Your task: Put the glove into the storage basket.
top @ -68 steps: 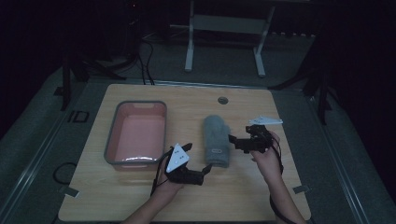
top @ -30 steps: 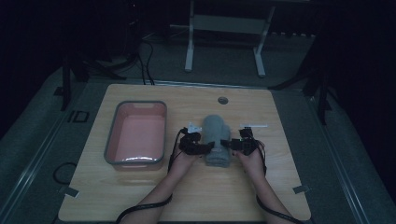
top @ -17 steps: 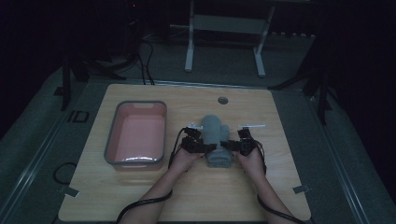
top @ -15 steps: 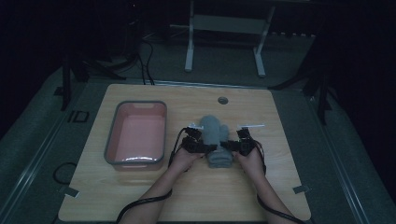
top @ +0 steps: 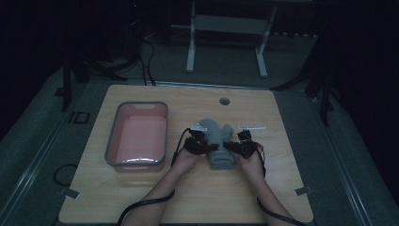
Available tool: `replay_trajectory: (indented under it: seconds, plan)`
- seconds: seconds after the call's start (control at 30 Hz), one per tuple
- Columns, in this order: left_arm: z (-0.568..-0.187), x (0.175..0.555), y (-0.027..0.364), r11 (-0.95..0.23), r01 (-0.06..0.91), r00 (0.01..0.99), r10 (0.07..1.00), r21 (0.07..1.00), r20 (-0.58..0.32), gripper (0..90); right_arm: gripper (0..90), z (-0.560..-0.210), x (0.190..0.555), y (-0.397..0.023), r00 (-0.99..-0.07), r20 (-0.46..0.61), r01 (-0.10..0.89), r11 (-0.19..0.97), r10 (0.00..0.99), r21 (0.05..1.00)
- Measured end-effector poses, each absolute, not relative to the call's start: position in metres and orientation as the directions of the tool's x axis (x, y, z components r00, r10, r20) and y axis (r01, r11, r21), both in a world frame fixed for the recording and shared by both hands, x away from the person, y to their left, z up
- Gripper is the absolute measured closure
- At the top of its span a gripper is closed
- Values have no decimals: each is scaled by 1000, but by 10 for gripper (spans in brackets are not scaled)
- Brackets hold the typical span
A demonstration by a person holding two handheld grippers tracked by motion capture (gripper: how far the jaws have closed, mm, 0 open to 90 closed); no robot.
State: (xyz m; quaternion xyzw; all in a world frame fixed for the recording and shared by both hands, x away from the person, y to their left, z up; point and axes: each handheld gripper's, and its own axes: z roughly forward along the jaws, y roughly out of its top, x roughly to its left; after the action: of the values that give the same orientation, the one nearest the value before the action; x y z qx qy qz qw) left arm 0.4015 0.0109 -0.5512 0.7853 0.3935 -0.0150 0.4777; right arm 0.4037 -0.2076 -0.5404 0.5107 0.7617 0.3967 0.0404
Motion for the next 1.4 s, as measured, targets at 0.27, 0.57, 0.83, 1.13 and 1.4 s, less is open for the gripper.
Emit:
replay_trajectory:
  seconds: [0.27,0.57,0.83,1.13,1.4]
  plan:
    - [-531,395,16,-234,592,711,602,771,-363,783,801,-524,398,-206,-490,358,724,142,795,675]
    - [-501,389,28,-243,566,731,590,788,-343,781,803,-493,389,-199,-528,354,686,142,772,713]
    - [-473,383,49,-266,541,750,582,798,-315,781,803,-471,384,-184,-556,360,667,144,749,731]
    - [-445,381,82,-312,510,768,584,802,-262,780,803,-449,383,-154,-597,347,641,170,724,748]
    - [-433,377,117,-307,506,764,594,806,-253,780,803,-436,386,-121,-626,360,634,182,691,752]
